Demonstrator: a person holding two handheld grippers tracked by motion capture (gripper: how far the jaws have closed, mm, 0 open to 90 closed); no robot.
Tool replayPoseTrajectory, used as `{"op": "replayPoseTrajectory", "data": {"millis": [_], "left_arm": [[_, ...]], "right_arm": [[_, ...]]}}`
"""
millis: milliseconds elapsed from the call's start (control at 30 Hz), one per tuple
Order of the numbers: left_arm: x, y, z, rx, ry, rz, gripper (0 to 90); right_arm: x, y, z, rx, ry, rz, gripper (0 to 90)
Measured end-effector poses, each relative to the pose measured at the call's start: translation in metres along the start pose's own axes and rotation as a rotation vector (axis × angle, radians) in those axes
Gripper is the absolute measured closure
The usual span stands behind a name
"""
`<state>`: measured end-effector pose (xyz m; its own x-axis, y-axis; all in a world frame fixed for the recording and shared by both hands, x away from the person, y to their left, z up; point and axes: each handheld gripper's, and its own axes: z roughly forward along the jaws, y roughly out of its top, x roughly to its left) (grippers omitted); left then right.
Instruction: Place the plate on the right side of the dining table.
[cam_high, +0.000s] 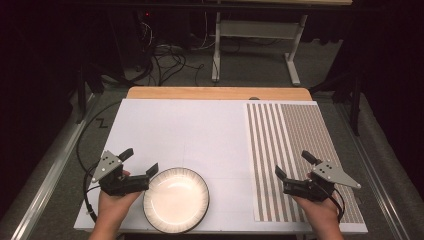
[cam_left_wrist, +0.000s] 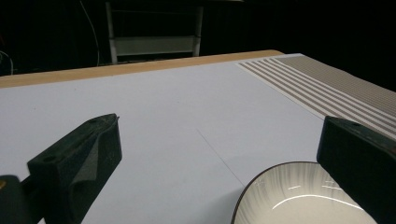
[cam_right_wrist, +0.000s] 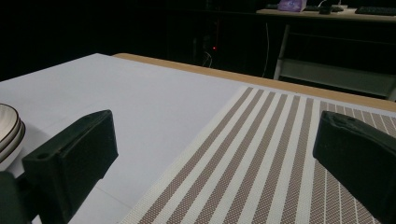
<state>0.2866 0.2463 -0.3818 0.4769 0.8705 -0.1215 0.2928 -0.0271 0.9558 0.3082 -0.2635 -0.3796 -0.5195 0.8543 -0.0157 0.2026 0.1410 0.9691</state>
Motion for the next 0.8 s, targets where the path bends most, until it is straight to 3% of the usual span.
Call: {"op": "replayPoseTrajectory", "data": {"millis": [233,800], "left_arm": [[0.0022,0.0020,-0.0006,0.008,0.004,-0.002,6.7],[-0.0007,0.0037,-0.0008,-0.003,0.003,0.018,2.8]], "right_arm": [[-0.0009,-0.0015,0.0005,0.004,-0.014,0.007,1.2],[-0.0027,-0.0016,-0.0001,0.008,-0.017,0.016,1.2]]}}
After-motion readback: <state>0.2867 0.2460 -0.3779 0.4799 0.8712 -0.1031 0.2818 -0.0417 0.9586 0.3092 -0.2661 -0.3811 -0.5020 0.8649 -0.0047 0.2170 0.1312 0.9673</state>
